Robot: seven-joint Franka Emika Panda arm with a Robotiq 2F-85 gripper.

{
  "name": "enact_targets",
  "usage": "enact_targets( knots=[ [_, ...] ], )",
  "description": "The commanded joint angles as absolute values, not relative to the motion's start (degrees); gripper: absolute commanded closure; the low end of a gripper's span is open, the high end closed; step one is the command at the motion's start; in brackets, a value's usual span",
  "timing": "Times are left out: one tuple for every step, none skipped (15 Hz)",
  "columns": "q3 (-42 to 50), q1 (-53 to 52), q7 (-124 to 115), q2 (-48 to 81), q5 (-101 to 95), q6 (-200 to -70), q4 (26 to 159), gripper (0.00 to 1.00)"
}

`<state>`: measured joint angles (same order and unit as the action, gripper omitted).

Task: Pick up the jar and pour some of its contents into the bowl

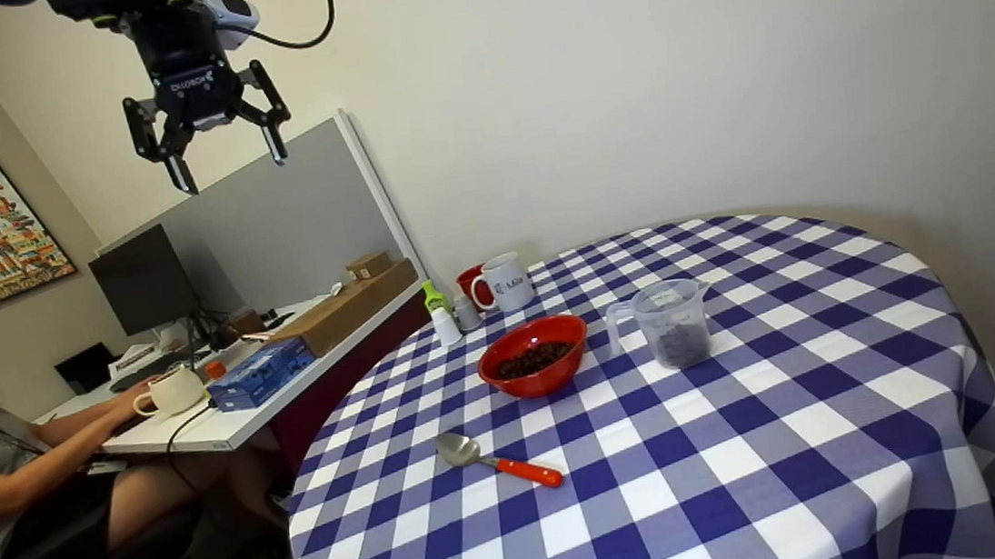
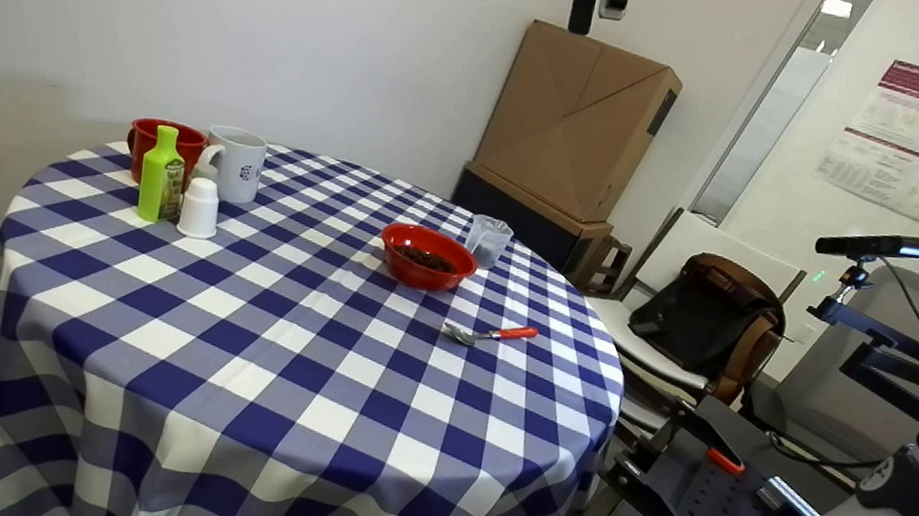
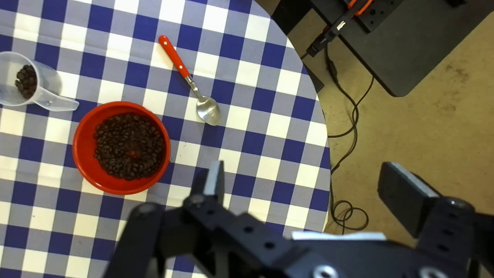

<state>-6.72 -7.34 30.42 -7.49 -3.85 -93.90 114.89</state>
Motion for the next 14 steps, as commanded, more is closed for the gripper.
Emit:
enact_targets(
  knots=[
    [-6.37,-7.73,30.36,-7.44,-3.89,-93.79,114.79,0.00],
    [-6.31,-7.65,29.79,-7.17,-3.55,-94.05,114.69,0.00],
    [-6.52,-7.28,25.78,-6.73,-5.48,-98.08,115.20,0.00],
    [-6.35,-6.89,24.44,-5.49,-6.48,-101.01,114.84,0.00],
    [-5.82,-6.40,25.34,-3.07,-6.89,-102.20,113.35,0.00],
    [-5.40,-5.96,25.62,-1.10,-7.29,-102.40,111.99,0.00],
    [-4.95,-5.53,25.98,0.32,-7.40,-102.41,110.94,0.00],
    [-4.72,-5.36,26.55,0.48,-8.21,-102.57,110.84,0.00],
    [-4.34,-5.00,27.66,1.52,-10.05,-102.72,110.38,0.00],
    [-3.89,-4.62,28.53,2.88,-10.73,-102.85,109.77,0.00],
    [-3.51,-4.29,28.97,4.21,-10.92,-102.65,109.00,0.00],
    [-5.25,-6.40,33.47,-3.92,-6.07,-95.72,113.81,0.00],
    [-5.65,-6.73,32.50,-4.31,-5.22,-95.29,113.81,0.00],
    [-6.11,-7.14,31.72,-5.03,-4.86,-94.90,113.87,0.00]
  ],
)
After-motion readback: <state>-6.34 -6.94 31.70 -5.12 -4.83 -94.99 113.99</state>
